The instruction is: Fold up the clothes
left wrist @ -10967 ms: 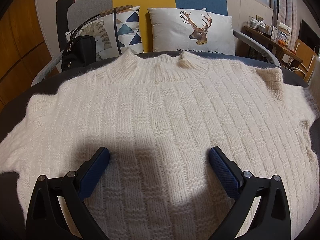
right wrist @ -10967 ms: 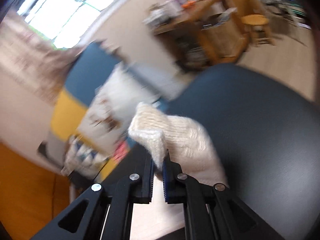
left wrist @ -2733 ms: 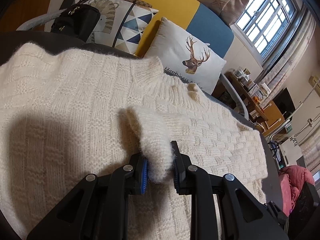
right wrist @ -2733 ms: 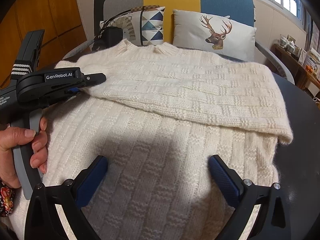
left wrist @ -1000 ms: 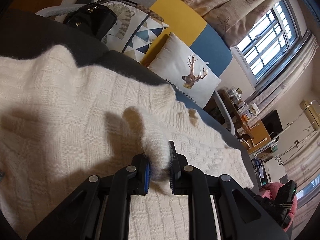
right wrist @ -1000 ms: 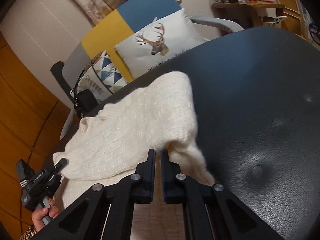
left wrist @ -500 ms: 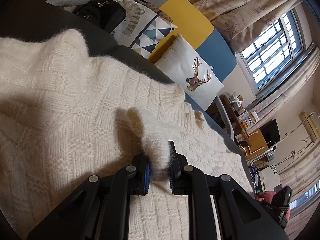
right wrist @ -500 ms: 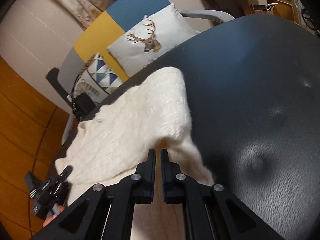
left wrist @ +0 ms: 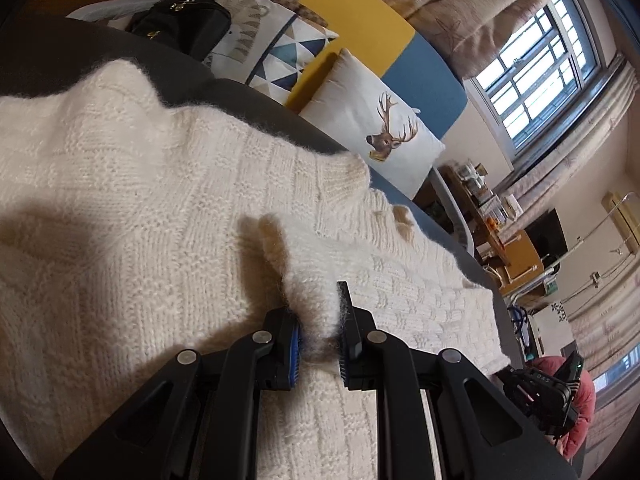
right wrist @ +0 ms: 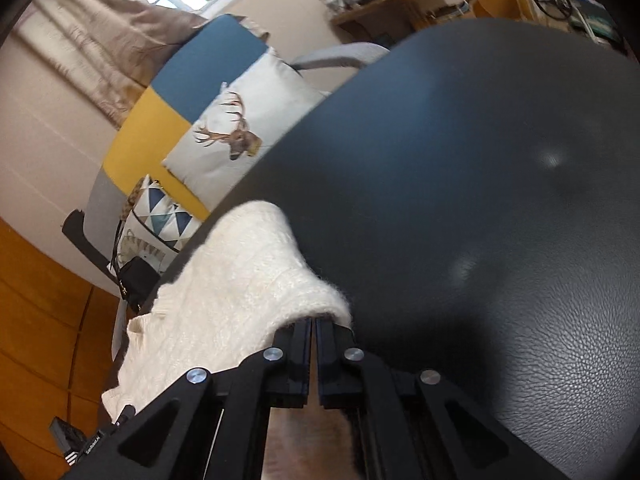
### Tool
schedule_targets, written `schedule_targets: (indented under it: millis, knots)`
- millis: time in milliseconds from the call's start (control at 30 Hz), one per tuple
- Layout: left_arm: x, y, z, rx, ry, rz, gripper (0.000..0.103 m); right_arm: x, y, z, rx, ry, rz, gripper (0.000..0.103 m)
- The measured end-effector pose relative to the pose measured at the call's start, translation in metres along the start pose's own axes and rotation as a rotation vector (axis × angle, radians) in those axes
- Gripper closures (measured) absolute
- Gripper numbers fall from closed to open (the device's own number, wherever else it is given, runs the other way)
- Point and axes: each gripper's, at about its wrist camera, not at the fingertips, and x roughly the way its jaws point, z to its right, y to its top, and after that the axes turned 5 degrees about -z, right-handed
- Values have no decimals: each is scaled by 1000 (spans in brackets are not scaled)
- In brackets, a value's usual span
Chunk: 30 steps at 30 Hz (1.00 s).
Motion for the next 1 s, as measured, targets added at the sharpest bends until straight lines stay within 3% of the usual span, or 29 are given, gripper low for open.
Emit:
schedule_targets:
  millis: [100,200,400,500,600,700,800,900,1000]
  knots:
    - [0,0,-3,-14,-17,1,88,-5,0,4,11,43,-34,103]
    - [1,0,-3,-10,-13,1,88,-23,-1,-6,-60,47,-83,98]
    - [0,-1,-2,-4,-6,7,88,-62,-1,-44,-252,-6,3,97]
    - [0,-2,-2,-2,-3,10,88,-36,7,-76,-375,-41,-16,97]
    - [-1,-2,-3,-3,-6,13,87,8,17,-97,-411,-44,-65,97]
    - [0,-3,-2,2,0,14,86,50,23,-112,-494,-139,-108,97]
    - [1,-3,-2,4,1,16,86,70,32,-103,-466,-202,-122,103]
    - [2,-4,-1,11,2,13,84,72,39,-88,-428,-245,-54,103]
    - [3,-4,0,17,3,11,84,73,44,-78,-388,-230,-20,103]
